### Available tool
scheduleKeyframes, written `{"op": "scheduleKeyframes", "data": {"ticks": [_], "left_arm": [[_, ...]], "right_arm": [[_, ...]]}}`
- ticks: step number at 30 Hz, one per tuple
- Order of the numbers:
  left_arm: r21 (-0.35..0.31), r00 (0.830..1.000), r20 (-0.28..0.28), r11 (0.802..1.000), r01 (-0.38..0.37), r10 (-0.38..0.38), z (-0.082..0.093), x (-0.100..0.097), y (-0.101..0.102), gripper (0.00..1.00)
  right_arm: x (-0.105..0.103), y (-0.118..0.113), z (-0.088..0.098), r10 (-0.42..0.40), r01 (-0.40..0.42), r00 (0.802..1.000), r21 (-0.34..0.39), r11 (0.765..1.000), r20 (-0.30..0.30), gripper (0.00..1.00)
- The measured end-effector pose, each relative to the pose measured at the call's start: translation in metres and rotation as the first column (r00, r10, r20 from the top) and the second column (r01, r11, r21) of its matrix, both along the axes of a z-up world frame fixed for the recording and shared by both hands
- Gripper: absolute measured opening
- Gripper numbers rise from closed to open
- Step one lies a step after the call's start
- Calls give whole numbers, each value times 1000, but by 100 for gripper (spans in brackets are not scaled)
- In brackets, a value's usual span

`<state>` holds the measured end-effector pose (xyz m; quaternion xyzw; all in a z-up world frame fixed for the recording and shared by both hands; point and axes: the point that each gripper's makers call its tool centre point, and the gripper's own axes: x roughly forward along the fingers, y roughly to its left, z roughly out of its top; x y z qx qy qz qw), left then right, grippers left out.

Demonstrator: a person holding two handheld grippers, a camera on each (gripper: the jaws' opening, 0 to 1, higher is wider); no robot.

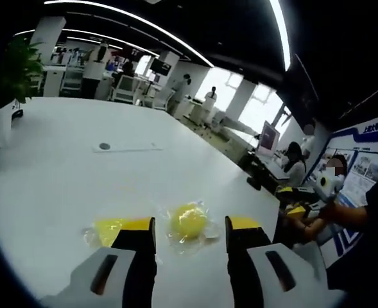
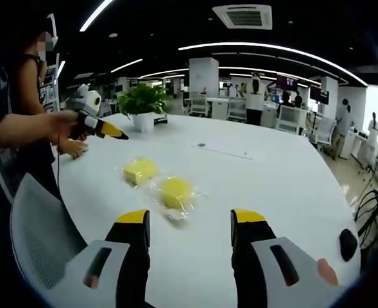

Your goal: Compare the silicone blocks by pressing each to a similar depth, holding the contact briefly, and releasing to observe deformation and rebound differences across the visible hardness samples.

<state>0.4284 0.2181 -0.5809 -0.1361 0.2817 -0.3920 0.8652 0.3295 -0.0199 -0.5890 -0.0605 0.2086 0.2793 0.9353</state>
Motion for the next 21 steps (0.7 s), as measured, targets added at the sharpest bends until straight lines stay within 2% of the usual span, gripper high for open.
{"op": "scheduleKeyframes", "data": {"ticks": [13, 18, 21], "left_arm": [[-30, 995, -101, 999, 10, -13, -23, 30, -22, 43], [-42, 988, -151, 999, 30, -36, -41, 36, -35, 45], [-24, 982, -183, 999, 38, -42, -57, 39, -43, 44]], "right_arm": [[-5, -8, -6, -11, 11, 1000, -18, 1000, -14, 45], [-5, -10, -7, -17, 16, 1000, -25, 1000, -15, 45], [-4, -10, -8, -12, 12, 1000, -41, 999, -8, 45]]}}
